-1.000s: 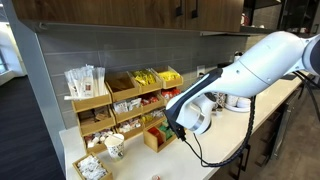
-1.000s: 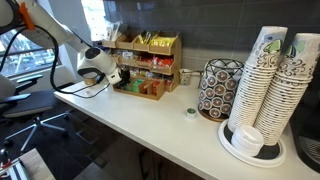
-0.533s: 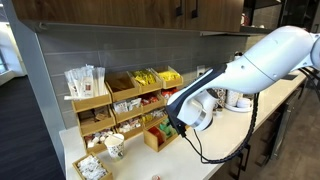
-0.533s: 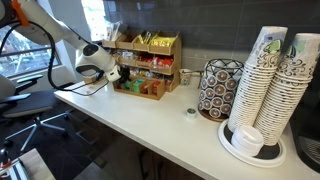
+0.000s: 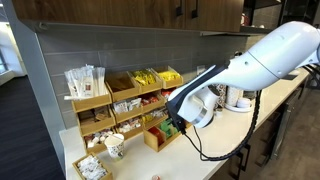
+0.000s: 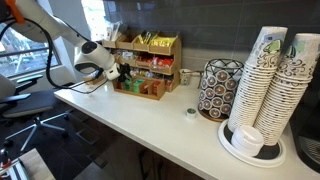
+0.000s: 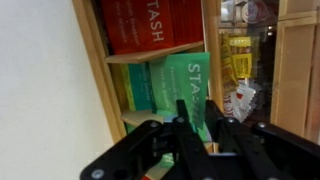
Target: Put one green sachet on the counter
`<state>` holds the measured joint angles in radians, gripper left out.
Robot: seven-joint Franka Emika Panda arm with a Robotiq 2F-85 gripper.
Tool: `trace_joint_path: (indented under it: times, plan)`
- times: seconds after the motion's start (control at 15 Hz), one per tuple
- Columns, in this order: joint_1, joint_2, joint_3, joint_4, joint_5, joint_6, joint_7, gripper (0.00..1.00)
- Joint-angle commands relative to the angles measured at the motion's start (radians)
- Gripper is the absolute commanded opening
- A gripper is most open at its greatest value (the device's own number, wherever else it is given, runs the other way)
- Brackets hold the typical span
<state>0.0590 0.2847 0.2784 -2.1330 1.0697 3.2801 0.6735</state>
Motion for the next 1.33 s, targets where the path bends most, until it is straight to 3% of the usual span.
trace_joint_path:
  times: [0.0, 0.07, 0.53, 1.0, 1.07, 1.27]
  plan:
    - [-0.014, -0.012, 0.017, -0.028, 0.020, 0.002, -0.001, 0.07]
    - [-0.014, -0.013, 0.016, -0.032, 0.019, 0.002, -0.001, 0.00]
    - [-0.010, -0.058, 0.017, -0.079, 0.019, 0.007, -0.006, 0.00]
    - [-0.007, -0.224, 0.026, -0.211, 0.021, -0.007, -0.018, 0.00]
    - [0.047, -0.254, -0.030, -0.233, 0.029, -0.018, -0.028, 0.00]
    - [0.063, -0.328, -0.047, -0.326, 0.010, -0.028, -0.069, 0.00]
